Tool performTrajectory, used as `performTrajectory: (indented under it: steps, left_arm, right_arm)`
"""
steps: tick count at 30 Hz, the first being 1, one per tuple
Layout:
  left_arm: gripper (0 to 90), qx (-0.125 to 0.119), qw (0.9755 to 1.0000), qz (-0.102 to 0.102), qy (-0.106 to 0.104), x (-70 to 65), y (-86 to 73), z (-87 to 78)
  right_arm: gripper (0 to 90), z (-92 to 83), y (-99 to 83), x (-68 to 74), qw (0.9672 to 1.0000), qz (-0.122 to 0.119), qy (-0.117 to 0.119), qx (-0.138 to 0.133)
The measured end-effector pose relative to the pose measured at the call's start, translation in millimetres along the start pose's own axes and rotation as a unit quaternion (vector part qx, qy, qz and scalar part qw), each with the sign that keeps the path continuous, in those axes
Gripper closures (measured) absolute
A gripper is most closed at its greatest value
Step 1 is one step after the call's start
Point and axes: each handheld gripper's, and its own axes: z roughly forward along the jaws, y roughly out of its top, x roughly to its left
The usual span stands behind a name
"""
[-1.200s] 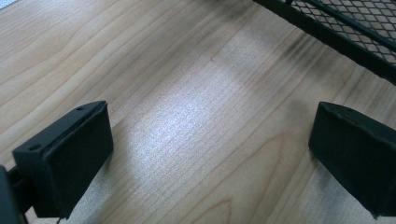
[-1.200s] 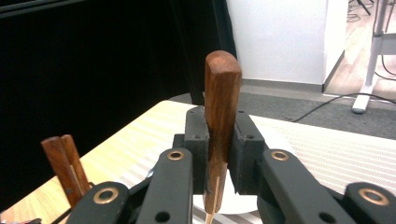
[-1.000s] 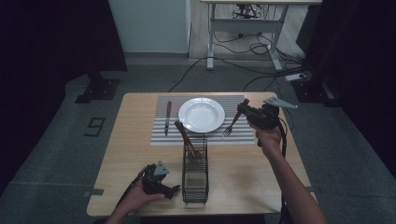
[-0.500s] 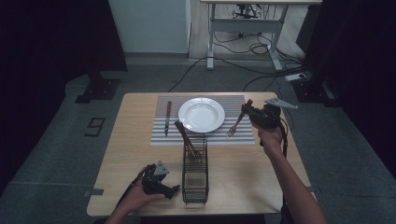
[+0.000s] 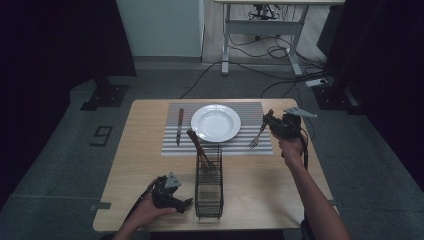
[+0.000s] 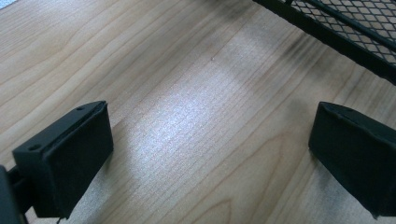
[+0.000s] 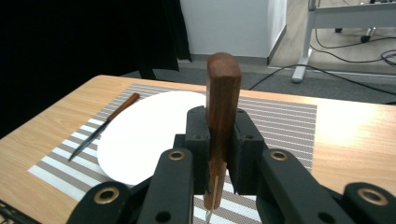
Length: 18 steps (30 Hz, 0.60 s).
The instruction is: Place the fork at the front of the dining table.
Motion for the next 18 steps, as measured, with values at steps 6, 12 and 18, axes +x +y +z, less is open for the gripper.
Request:
performTrajectory:
  steps: [6, 12, 18]
  left_arm:
    - [0.0, 0.000, 1.0000, 0.000, 0.000, 0.0, 0.0, 0.0]
    - [0.0, 0.000, 1.0000, 0.000, 0.000, 0.0, 0.0, 0.0]
    - [0.0, 0.000, 1.0000, 0.000, 0.000, 0.1, 0.0, 0.0]
  right_arm:
    - [80.3, 4.0, -2.8, -4.8, 0.9997, -0.009, -0.019, 0.009]
    - [80.4, 14.4, -7.0, -6.6, 0.9992, -0.018, -0.030, 0.020]
    - [80.4, 23.0, -10.3, -7.3, 0.9987, -0.025, -0.037, 0.027]
